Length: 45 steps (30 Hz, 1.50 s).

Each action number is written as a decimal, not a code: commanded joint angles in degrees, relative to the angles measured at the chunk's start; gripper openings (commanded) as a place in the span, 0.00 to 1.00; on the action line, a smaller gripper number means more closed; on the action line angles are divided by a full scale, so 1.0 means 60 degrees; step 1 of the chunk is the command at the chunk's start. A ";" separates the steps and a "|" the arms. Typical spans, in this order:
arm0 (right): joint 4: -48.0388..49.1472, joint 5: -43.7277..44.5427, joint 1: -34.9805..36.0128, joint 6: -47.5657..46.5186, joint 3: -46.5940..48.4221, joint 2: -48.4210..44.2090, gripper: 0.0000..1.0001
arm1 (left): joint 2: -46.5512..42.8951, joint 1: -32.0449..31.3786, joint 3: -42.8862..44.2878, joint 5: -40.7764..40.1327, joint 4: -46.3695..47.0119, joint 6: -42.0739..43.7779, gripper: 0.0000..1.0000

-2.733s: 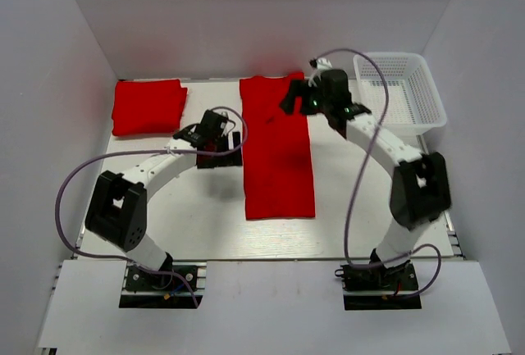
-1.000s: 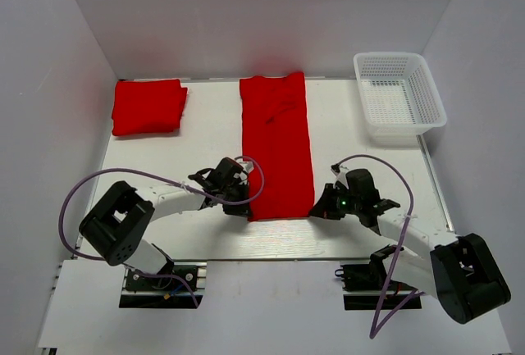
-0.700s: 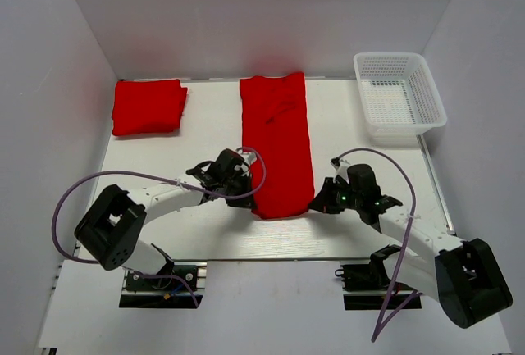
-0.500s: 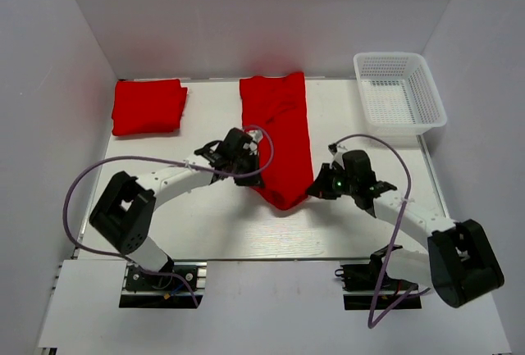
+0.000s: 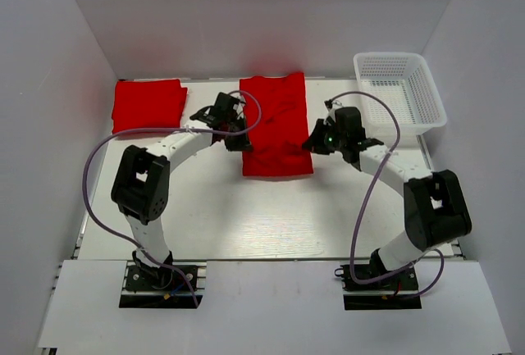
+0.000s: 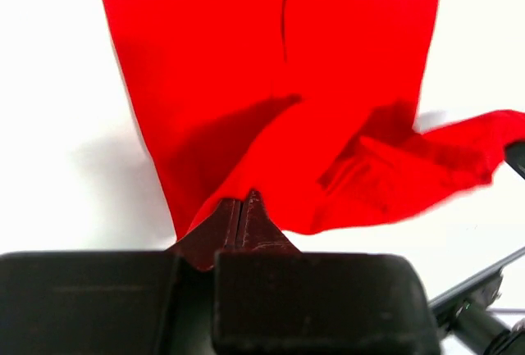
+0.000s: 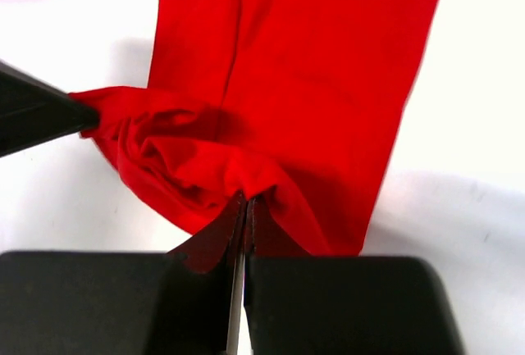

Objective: Fold and stack the t-shirts
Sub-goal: Fold the folded rectangular tshirt in 1/3 of the way

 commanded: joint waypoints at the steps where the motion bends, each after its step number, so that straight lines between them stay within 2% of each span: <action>1: 0.0199 -0.0017 -0.0326 -0.0265 0.0973 0.0593 0.00 | 0.0123 0.0280 0.0805 -0.0037 0.0225 0.0339 0.00; 7: 0.0009 -0.0311 -0.0678 -0.0470 0.2232 0.1648 0.00 | 0.1104 0.0589 0.2327 0.0052 0.0139 0.0808 0.00; 10: -0.0021 -0.0267 -0.0811 -0.0632 0.2599 0.2015 0.00 | 0.1339 0.0765 0.2534 0.0052 0.0138 0.0809 0.00; 21: -0.0212 -0.0677 -0.1177 -0.0822 0.4034 0.3363 0.00 | 0.1926 0.1249 0.2623 0.0345 0.0796 0.0897 0.00; 28: 0.0328 -0.1160 -0.1295 -0.0793 0.4241 0.3906 0.00 | 0.2232 0.1424 0.2623 0.0812 0.1806 0.0984 0.00; 36: 0.0623 -0.1336 -0.1397 -0.0822 0.4695 0.4491 0.00 | 0.2834 0.1424 0.3150 0.1121 0.2055 0.1175 0.00; 43: 0.0887 -0.1439 -0.1485 -0.0881 0.4987 0.4974 0.00 | 0.3010 0.1424 0.3238 0.0551 0.2261 0.1073 0.00; 44: 0.0873 -0.1395 -0.1470 -0.0881 0.5162 0.5120 0.02 | 0.3010 0.1424 0.3470 0.0405 0.2262 0.1073 0.05; 45: 0.0902 -0.1366 -0.1514 -0.0881 0.5236 0.5238 0.13 | 0.3140 0.1424 0.3588 0.0302 0.1986 0.1073 0.15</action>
